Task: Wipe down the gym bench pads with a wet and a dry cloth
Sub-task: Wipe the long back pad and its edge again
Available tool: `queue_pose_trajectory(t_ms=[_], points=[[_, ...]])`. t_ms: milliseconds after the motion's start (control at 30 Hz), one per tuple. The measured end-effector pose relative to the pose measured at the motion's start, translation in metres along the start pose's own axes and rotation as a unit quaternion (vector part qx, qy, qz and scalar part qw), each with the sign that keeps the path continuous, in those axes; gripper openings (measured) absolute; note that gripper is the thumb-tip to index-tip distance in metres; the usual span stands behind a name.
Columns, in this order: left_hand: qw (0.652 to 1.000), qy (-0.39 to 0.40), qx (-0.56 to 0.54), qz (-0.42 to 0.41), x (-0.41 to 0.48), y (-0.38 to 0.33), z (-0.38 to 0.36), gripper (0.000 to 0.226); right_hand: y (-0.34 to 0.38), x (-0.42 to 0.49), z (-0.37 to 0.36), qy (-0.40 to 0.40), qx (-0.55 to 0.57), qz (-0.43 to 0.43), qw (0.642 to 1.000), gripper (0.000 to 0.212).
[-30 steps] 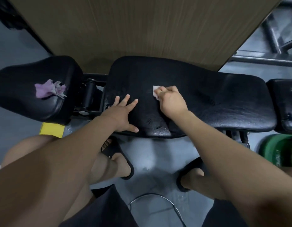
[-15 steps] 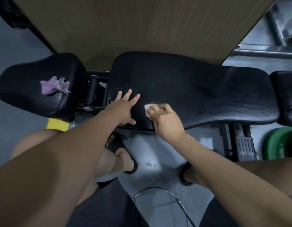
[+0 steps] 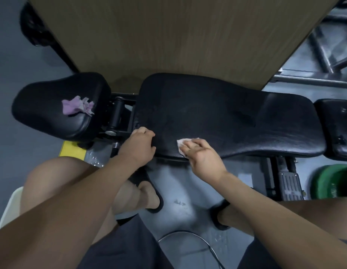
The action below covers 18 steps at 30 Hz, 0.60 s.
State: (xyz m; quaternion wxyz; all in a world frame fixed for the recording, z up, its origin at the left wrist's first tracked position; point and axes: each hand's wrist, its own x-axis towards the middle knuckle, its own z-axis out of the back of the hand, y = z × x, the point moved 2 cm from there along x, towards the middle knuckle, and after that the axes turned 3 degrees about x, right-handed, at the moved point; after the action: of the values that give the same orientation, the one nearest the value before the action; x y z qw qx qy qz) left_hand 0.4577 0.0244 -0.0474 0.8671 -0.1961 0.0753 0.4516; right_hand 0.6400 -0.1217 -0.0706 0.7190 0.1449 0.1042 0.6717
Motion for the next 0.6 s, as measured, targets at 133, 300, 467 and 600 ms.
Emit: queue_pose_trajectory(t_ms=[133, 300, 467, 600], points=[[0.999, -0.028, -0.032, 0.02, -0.012, 0.029, 0.001, 0.042, 0.02, 0.052, -0.02, 0.04, -0.009, 0.059, 0.997, 0.049], [0.996, -0.037, -0.071, 0.024, -0.011, 0.044, 0.005, 0.036, 0.019, 0.145, -0.042, 0.103, -0.033, 0.056, 0.993, 0.062], [0.988, -0.069, -0.095, 0.105, -0.007, 0.06, 0.019, 0.029, 0.054, 0.141, -0.039, 0.054, 0.029, 0.121, 0.991, 0.051], [0.981, -0.077, -0.096, 0.149, -0.003, 0.072, 0.033, 0.029, 0.058, 0.114, -0.029, 0.076, 0.048, 0.217, 0.972, 0.043]])
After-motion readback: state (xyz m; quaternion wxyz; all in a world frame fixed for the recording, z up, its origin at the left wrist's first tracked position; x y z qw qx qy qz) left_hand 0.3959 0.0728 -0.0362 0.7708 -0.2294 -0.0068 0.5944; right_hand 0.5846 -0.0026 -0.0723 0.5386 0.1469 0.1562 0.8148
